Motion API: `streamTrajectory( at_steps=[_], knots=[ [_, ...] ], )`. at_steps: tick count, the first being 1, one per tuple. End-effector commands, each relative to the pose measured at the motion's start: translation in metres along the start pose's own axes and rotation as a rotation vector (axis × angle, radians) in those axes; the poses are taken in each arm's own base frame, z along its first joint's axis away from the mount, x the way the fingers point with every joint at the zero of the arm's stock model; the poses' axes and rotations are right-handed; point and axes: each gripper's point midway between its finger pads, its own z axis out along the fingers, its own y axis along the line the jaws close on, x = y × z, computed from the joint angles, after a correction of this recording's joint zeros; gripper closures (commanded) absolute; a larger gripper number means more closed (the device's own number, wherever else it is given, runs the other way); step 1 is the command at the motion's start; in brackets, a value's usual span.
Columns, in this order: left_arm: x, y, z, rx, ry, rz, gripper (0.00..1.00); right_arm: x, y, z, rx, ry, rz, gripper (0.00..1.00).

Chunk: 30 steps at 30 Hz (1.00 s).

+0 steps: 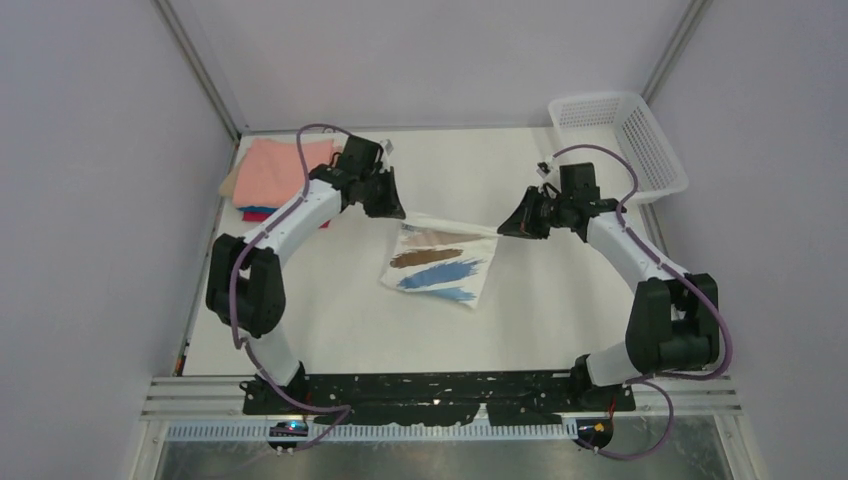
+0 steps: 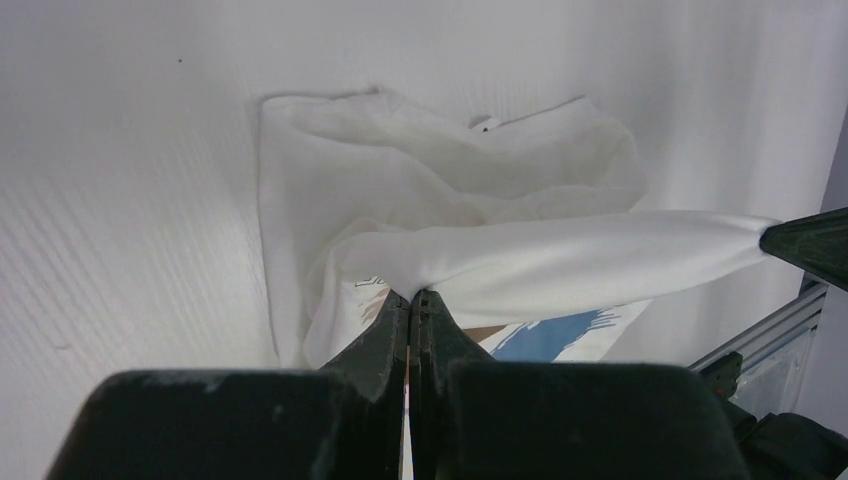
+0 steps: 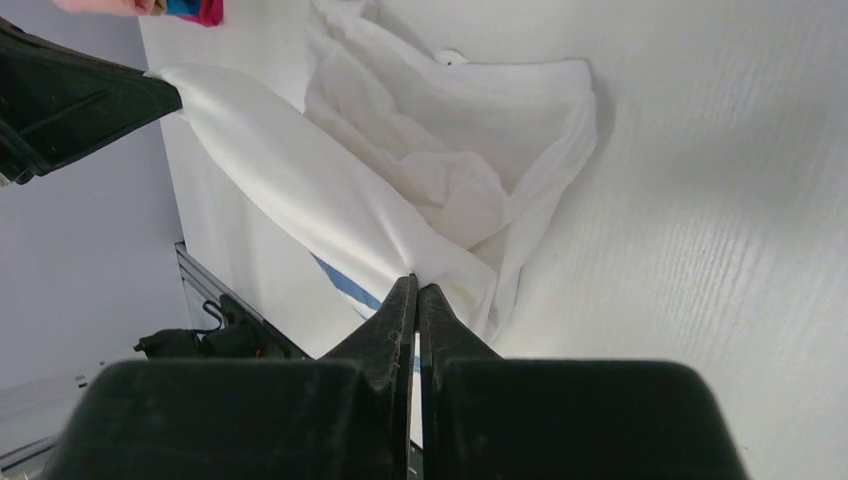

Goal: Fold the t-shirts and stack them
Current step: Fold the long partially folded tshirt into a neat square, then smooth out wrinkles on the folded tshirt

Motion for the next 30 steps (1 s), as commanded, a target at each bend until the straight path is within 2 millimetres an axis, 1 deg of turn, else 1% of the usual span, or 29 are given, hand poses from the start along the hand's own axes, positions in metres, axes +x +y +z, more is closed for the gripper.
streamTrajectory(
  at_steps=[1, 2, 3, 5, 6, 7, 9, 10, 12, 13, 14, 15, 16, 18, 19, 20, 21, 22, 23, 24, 25, 26, 27, 28, 29, 30],
  knots=[
    [-0.027, 0.003, 0.012, -0.005, -0.025, 0.020, 1.00, -0.041, -0.010, 0.012, 0.038, -0.103, 0.002, 0.95],
    [-0.028, 0.006, 0.017, -0.014, -0.018, 0.014, 1.00, -0.043, -0.014, 0.020, 0.030, -0.102, 0.010, 0.95],
    [-0.030, 0.010, 0.022, -0.031, -0.017, 0.011, 1.00, -0.043, -0.013, 0.025, 0.012, -0.093, 0.023, 0.95],
    [-0.029, 0.019, 0.032, -0.059, 0.004, -0.001, 1.00, -0.048, -0.018, 0.037, -0.002, -0.089, 0.031, 0.94],
    [-0.027, 0.023, 0.037, -0.070, 0.017, -0.009, 1.00, -0.049, -0.026, 0.046, 0.009, -0.080, 0.042, 0.95],
    [-0.026, 0.027, 0.041, -0.074, 0.027, -0.016, 1.00, -0.049, -0.029, 0.050, 0.013, -0.075, 0.049, 0.95],
    [-0.026, 0.033, 0.048, -0.092, 0.033, -0.028, 1.00, -0.050, -0.041, 0.065, 0.018, -0.065, 0.071, 0.95],
    [-0.027, 0.036, 0.051, -0.096, 0.034, -0.031, 1.00, -0.055, -0.041, 0.067, 0.019, -0.077, 0.071, 0.95],
    [-0.029, 0.037, 0.054, -0.096, 0.038, -0.031, 0.93, -0.059, -0.048, 0.073, 0.038, -0.084, 0.079, 0.95],
    [-0.030, 0.035, 0.055, -0.087, 0.039, -0.028, 0.85, -0.063, -0.052, 0.075, 0.057, -0.096, 0.080, 0.95],
    [-0.033, 0.034, 0.054, -0.080, 0.031, -0.023, 0.71, -0.065, -0.054, 0.075, 0.068, -0.103, 0.082, 0.94],
    [-0.035, 0.032, 0.053, -0.073, 0.022, -0.020, 0.60, -0.069, -0.056, 0.075, 0.085, -0.116, 0.081, 0.92],
    [-0.037, 0.029, 0.051, -0.063, 0.016, -0.016, 0.47, -0.071, -0.057, 0.075, 0.090, -0.121, 0.083, 0.75],
    [-0.045, 0.023, 0.043, -0.048, -0.012, -0.008, 0.28, -0.077, -0.053, 0.072, 0.094, -0.134, 0.076, 0.59],
    [-0.048, 0.020, 0.037, -0.046, -0.024, -0.004, 0.22, -0.082, -0.049, 0.069, 0.092, -0.142, 0.069, 0.55],
    [-0.052, 0.017, 0.029, -0.046, -0.040, -0.003, 0.20, -0.083, -0.047, 0.066, 0.092, -0.148, 0.060, 0.43],
    [-0.053, 0.014, 0.022, -0.043, -0.053, -0.001, 0.19, -0.085, -0.043, 0.059, 0.104, -0.159, 0.054, 0.36],
    [-0.054, 0.011, 0.013, -0.038, -0.067, -0.003, 0.18, -0.089, -0.034, 0.050, 0.102, -0.186, 0.031, 0.18],
    [-0.052, 0.009, 0.005, -0.040, -0.079, -0.007, 0.09, -0.086, -0.037, 0.046, 0.128, -0.196, 0.032, 0.07],
    [-0.049, 0.007, -0.003, -0.038, -0.094, -0.005, 0.02, -0.087, -0.026, 0.036, 0.123, -0.225, 0.005, 0.02],
    [-0.044, 0.003, -0.009, -0.030, -0.103, 0.002, 0.01, -0.078, -0.027, 0.035, 0.140, -0.221, 0.001, 0.04],
    [-0.036, 0.000, -0.013, -0.015, -0.100, 0.004, 0.00, -0.077, -0.016, 0.025, 0.122, -0.246, -0.023, 0.04],
    [-0.028, -0.008, -0.016, 0.024, -0.098, 0.003, 0.00, -0.063, -0.013, 0.029, 0.107, -0.226, -0.025, 0.05],
    [-0.019, -0.017, -0.020, 0.077, -0.095, 0.003, 0.00, -0.062, 0.001, 0.024, 0.067, -0.255, -0.050, 0.05],
    [-0.011, -0.026, -0.019, 0.142, -0.093, 0.001, 0.00, -0.043, 0.007, 0.029, 0.028, -0.214, -0.035, 0.05],
    [0.002, -0.033, -0.017, 0.193, -0.077, -0.008, 0.00, -0.042, 0.020, 0.027, -0.026, -0.238, -0.054, 0.05]
  ],
)
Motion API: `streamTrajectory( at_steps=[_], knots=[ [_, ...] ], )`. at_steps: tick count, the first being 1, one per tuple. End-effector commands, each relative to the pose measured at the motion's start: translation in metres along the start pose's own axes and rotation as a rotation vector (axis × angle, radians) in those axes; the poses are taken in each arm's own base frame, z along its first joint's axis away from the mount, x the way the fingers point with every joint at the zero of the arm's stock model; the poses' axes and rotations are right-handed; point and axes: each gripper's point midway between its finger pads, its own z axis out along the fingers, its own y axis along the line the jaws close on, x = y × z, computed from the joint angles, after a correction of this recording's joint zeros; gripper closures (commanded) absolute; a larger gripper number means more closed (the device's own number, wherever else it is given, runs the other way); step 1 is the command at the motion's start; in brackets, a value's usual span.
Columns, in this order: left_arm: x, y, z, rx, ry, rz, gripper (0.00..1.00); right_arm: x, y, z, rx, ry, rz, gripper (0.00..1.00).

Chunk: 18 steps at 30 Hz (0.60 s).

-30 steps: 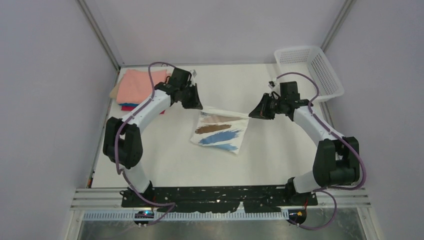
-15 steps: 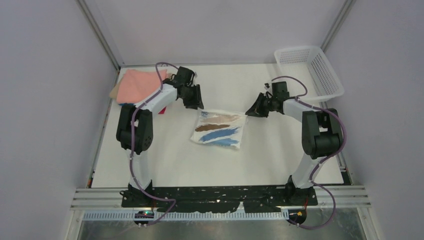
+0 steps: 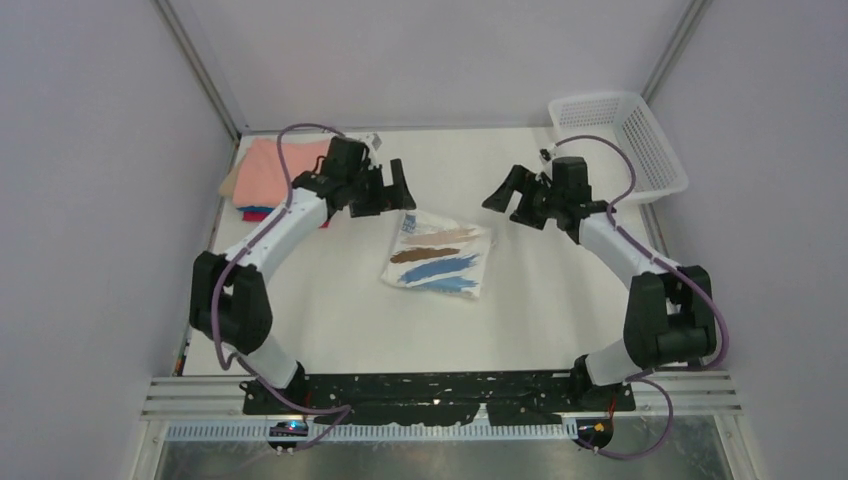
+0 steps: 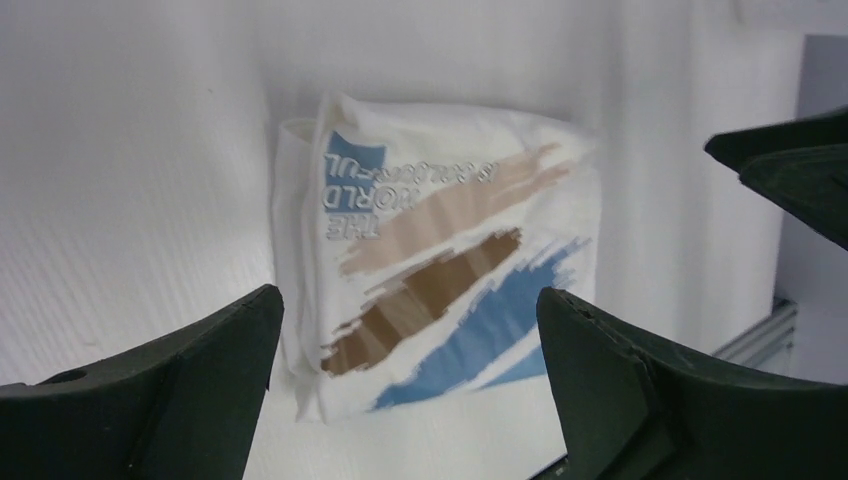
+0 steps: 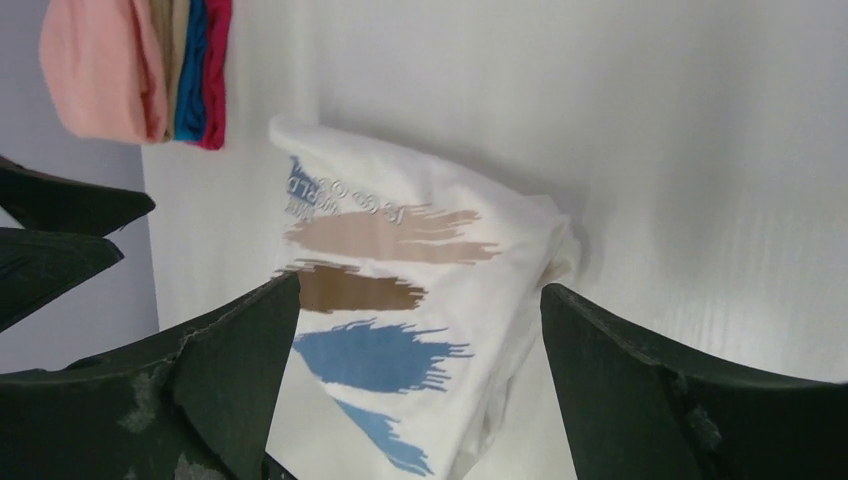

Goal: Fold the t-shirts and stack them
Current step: Smooth out wrinkles on the folded tshirt

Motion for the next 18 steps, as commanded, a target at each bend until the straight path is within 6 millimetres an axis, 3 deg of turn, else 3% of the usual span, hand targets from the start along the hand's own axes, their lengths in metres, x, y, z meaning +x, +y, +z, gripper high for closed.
streamTrajectory(
  at_steps=[1, 2, 3, 4, 5, 7, 13, 18],
  knots=[
    [0.032, -0.044, -0.013, 0.245, -0.009, -0.011, 0.00, 0.033, 0.049, -0.015, -0.184, -0.005, -0.018, 0.05],
    [0.043, -0.045, -0.010, 0.262, 0.009, -0.023, 0.00, 0.033, 0.063, -0.018, -0.244, -0.028, -0.029, 0.05],
    [0.054, -0.046, -0.007, 0.273, 0.031, -0.026, 0.00, 0.059, 0.071, -0.016, -0.286, 0.036, 0.005, 0.05],
    [0.065, -0.046, -0.003, 0.281, 0.054, -0.027, 0.00, 0.064, 0.084, -0.017, -0.347, 0.036, -0.010, 0.05],
    [0.076, -0.047, 0.000, 0.284, 0.075, -0.029, 0.01, 0.086, 0.088, -0.015, -0.363, 0.086, 0.009, 0.05],
    [0.102, -0.047, 0.009, 0.288, 0.115, -0.020, 0.00, 0.107, 0.085, -0.007, -0.374, 0.134, 0.040, 0.05],
    [0.148, -0.015, 0.038, 0.199, 0.199, -0.053, 0.00, 0.138, 0.043, 0.016, -0.265, 0.189, 0.071, 0.05],
    [0.184, 0.009, 0.047, 0.149, 0.269, -0.095, 0.00, 0.139, 0.009, 0.021, -0.157, 0.199, 0.067, 0.05]
  ],
)
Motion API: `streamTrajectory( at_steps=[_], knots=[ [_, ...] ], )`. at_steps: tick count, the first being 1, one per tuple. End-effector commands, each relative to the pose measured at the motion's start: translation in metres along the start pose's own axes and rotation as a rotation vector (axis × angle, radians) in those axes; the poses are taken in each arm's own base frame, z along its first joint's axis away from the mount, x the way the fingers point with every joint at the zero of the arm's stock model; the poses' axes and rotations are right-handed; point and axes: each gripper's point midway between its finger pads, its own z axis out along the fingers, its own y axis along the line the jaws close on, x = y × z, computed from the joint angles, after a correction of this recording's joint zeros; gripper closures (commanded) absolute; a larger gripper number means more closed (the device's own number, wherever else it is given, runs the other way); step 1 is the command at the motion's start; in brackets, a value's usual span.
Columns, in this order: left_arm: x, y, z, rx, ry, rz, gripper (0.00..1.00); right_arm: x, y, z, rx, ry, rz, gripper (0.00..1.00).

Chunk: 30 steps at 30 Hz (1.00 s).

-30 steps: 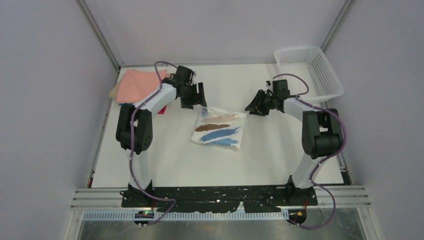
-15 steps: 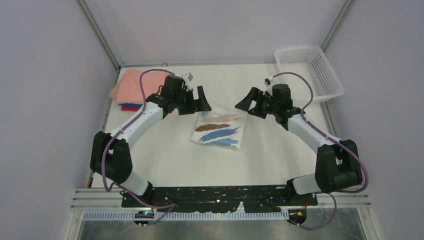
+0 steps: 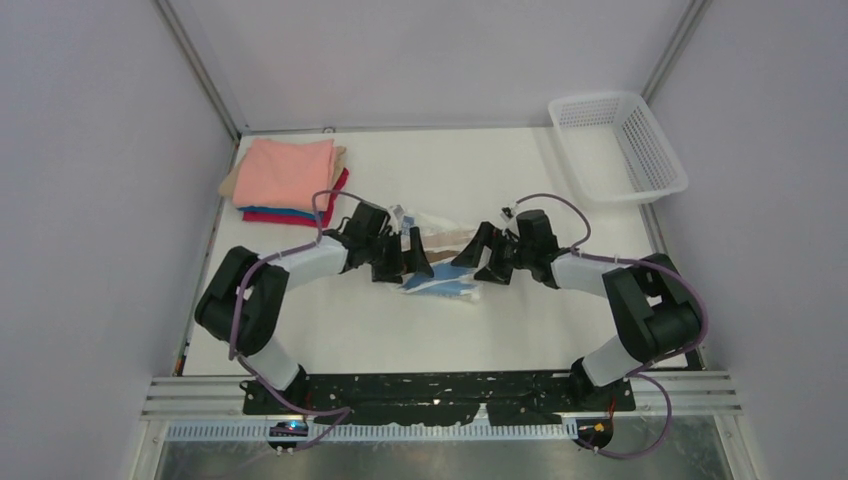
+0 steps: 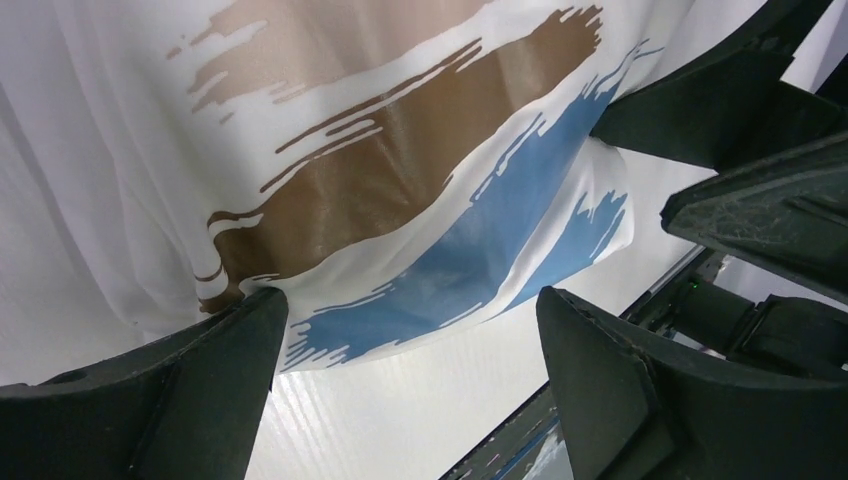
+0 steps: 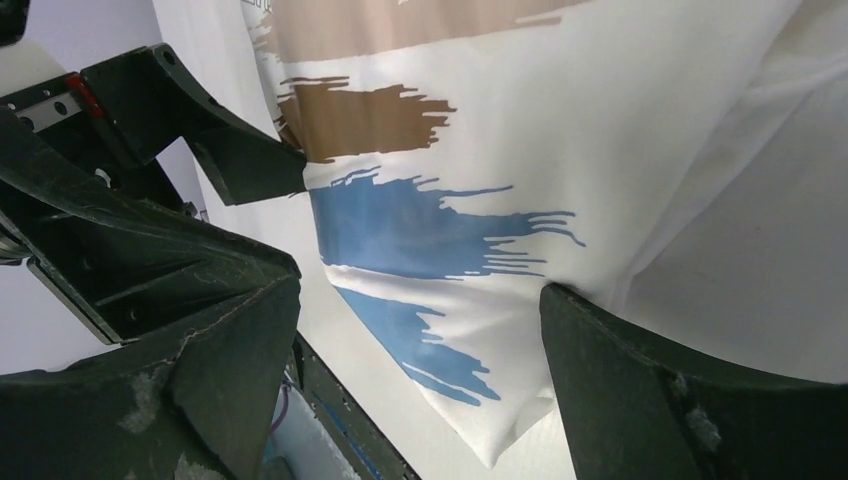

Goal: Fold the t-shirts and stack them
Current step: Smooth out wrinkles on the folded tshirt

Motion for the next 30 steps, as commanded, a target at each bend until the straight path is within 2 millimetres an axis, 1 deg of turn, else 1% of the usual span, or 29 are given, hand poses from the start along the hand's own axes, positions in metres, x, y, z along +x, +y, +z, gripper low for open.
streamTrajectory(
  at_steps=[1, 2, 3, 4, 6, 8, 10, 11, 12, 13, 14, 15, 16, 18, 19, 20, 22, 25, 26, 27, 30],
  knots=[
    [0.019, 0.021, 0.011, -0.026, 0.014, -0.033, 0.00, -0.023, -0.013, -0.004, 0.044, -0.067, -0.039, 0.05],
    [0.024, 0.022, 0.009, -0.023, 0.019, -0.039, 0.00, -0.030, -0.017, -0.007, 0.054, -0.082, -0.044, 0.05],
    [0.029, 0.021, 0.008, -0.015, 0.023, -0.036, 0.00, -0.030, -0.021, -0.009, 0.069, -0.079, -0.040, 0.05],
    [0.036, 0.018, 0.006, -0.009, 0.033, -0.031, 0.00, -0.036, -0.019, -0.011, 0.065, -0.084, -0.059, 0.05],
    [0.045, 0.008, 0.002, 0.012, 0.039, -0.010, 0.00, -0.042, -0.010, -0.015, 0.052, -0.086, -0.108, 0.05],
    [0.054, -0.006, -0.002, 0.048, 0.053, 0.006, 0.00, -0.045, 0.002, -0.022, 0.035, -0.090, -0.151, 0.05],
    [0.061, -0.020, -0.007, 0.075, 0.056, 0.030, 0.00, -0.050, 0.021, -0.037, 0.007, -0.119, -0.205, 0.05],
    [0.062, -0.025, -0.010, 0.081, 0.049, 0.041, 0.00, -0.048, 0.025, -0.042, -0.002, -0.116, -0.216, 0.05],
    [0.062, -0.027, -0.015, 0.078, 0.035, 0.050, 0.00, -0.049, 0.037, -0.051, -0.030, -0.138, -0.251, 0.05],
    [0.059, -0.030, -0.021, 0.074, 0.014, 0.060, 0.00, -0.044, 0.043, -0.054, -0.053, -0.129, -0.262, 0.05],
    [0.056, -0.030, -0.028, 0.058, -0.007, 0.068, 0.00, -0.042, 0.053, -0.062, -0.082, -0.140, -0.282, 0.05],
    [0.054, -0.030, -0.034, 0.042, -0.027, 0.079, 0.00, -0.033, 0.057, -0.063, -0.111, -0.119, -0.282, 0.05],
    [0.051, -0.031, -0.041, 0.035, -0.048, 0.092, 0.00, -0.027, 0.066, -0.068, -0.149, -0.110, -0.299, 0.05],
    [0.044, -0.030, -0.054, 0.001, -0.100, 0.104, 0.00, -0.011, 0.075, -0.067, -0.199, -0.075, -0.313, 0.05],
    [0.040, -0.027, -0.060, -0.027, -0.123, 0.107, 0.00, -0.004, 0.077, -0.065, -0.214, -0.056, -0.309, 0.05],
    [0.034, -0.020, -0.065, -0.078, -0.152, 0.108, 0.00, -0.001, 0.078, -0.065, -0.223, -0.050, -0.303, 0.05],
    [0.020, 0.003, -0.075, -0.222, -0.206, 0.079, 0.00, -0.003, 0.080, -0.065, -0.238, -0.078, -0.303, 0.05],
    [-0.007, 0.026, -0.085, -0.348, -0.237, 0.007, 0.00, -0.011, 0.078, -0.067, -0.200, -0.122, -0.322, 0.05],
    [-0.019, 0.029, -0.086, -0.361, -0.253, -0.019, 0.00, -0.014, 0.072, -0.069, -0.160, -0.139, -0.316, 0.05],
    [-0.030, 0.035, -0.086, -0.386, -0.274, -0.050, 0.01, -0.019, 0.070, -0.071, -0.138, -0.158, -0.326, 0.05],
    [-0.051, 0.044, -0.080, -0.456, -0.286, -0.073, 0.00, -0.032, 0.046, -0.082, 0.020, -0.241, -0.307, 0.05]
  ],
)
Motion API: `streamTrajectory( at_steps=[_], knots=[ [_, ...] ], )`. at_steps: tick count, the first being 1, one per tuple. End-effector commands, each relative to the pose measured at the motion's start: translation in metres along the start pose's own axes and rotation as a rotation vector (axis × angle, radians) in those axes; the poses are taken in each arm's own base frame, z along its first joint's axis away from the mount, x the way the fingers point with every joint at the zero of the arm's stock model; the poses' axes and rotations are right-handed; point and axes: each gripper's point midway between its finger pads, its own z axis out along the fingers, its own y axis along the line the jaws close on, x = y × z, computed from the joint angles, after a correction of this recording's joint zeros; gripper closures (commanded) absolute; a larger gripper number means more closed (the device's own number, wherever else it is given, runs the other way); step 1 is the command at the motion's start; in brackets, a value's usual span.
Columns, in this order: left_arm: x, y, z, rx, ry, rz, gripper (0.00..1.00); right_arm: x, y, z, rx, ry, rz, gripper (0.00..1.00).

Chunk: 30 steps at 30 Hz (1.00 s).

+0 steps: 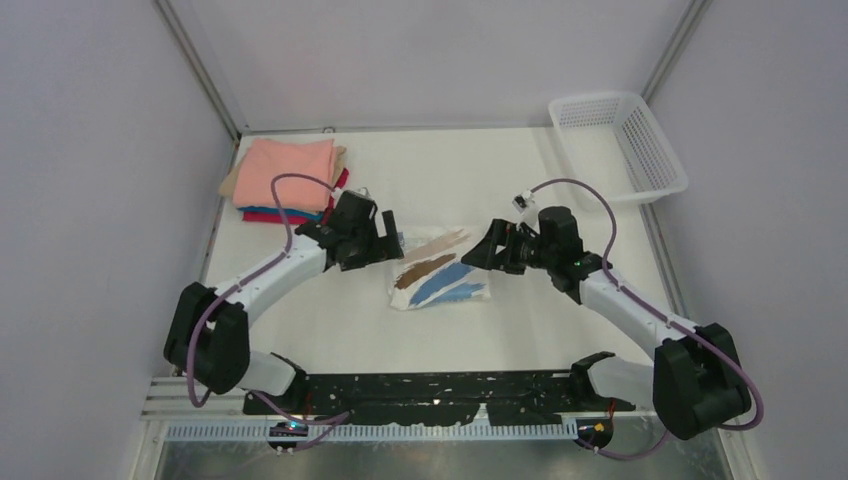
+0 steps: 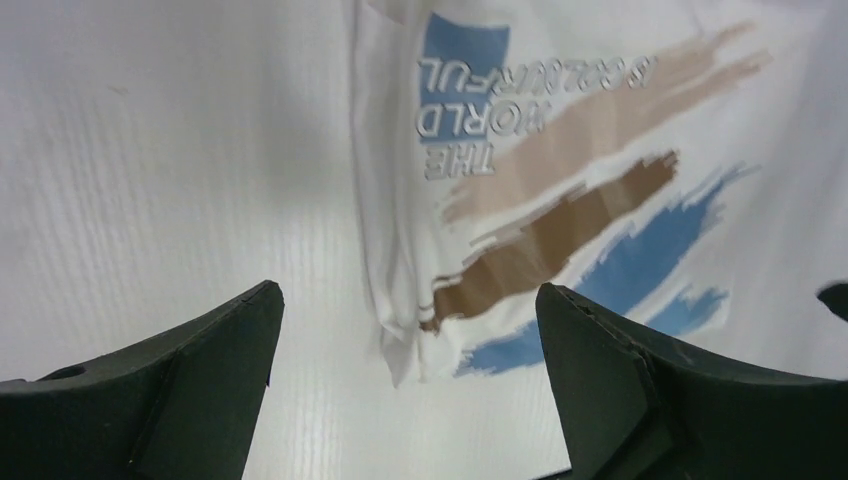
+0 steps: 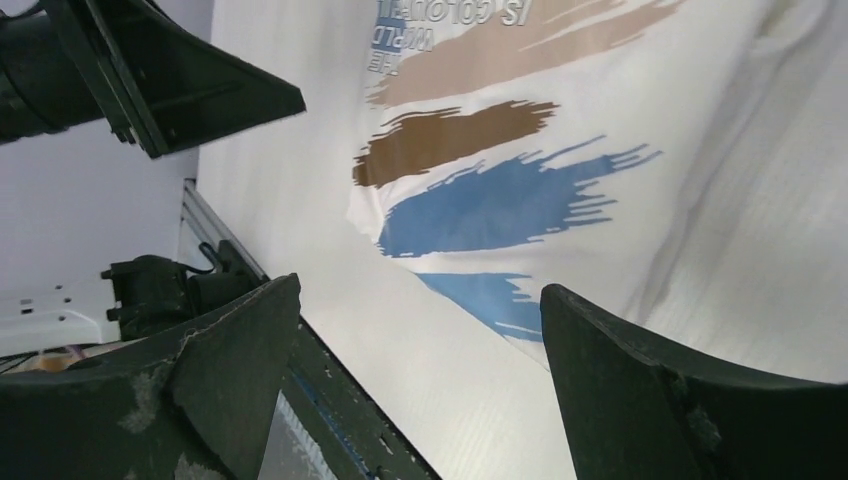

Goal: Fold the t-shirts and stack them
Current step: Smooth out wrinkles on the folded tshirt, then put the neatly folded tshirt into the corner of the board with the left arm

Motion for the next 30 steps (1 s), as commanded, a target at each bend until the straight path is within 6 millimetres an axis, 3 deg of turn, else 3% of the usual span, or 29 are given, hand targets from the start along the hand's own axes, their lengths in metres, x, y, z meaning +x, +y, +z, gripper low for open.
streamTrajectory(
  at_steps=[1, 4, 8, 11, 18, 22, 26, 29, 30],
  knots=[
    [-0.031, 0.023, 0.014, -0.185, -0.036, -0.023, 0.00, -0.032, -0.018, -0.026, 0.179, -0.158, -0.067, 0.05],
    [-0.030, 0.017, 0.035, -0.188, 0.035, -0.004, 0.00, -0.043, -0.045, -0.049, 0.352, -0.240, -0.077, 0.05],
    [-0.024, 0.007, 0.058, -0.147, 0.104, -0.010, 0.05, -0.052, -0.060, -0.076, 0.475, -0.321, -0.110, 0.05],
    [-0.018, 0.011, 0.070, -0.174, 0.139, -0.025, 0.13, -0.054, -0.062, -0.088, 0.505, -0.357, -0.138, 0.05],
    [0.004, 0.013, 0.086, -0.170, 0.209, -0.047, 0.28, -0.050, -0.076, -0.093, 0.530, -0.341, -0.140, 0.05],
    [0.019, 0.004, 0.096, -0.120, 0.262, -0.062, 0.43, -0.049, -0.079, -0.090, 0.523, -0.323, -0.130, 0.05],
    [0.031, 0.000, 0.104, -0.110, 0.287, -0.072, 0.48, -0.049, -0.081, -0.089, 0.519, -0.320, -0.123, 0.05],
    [0.036, 0.003, 0.109, -0.140, 0.298, -0.070, 0.63, -0.050, -0.083, -0.090, 0.522, -0.327, -0.120, 0.05],
    [0.036, 0.003, 0.110, -0.158, 0.295, -0.062, 0.74, -0.050, -0.083, -0.091, 0.523, -0.329, -0.118, 0.05]
  ],
)
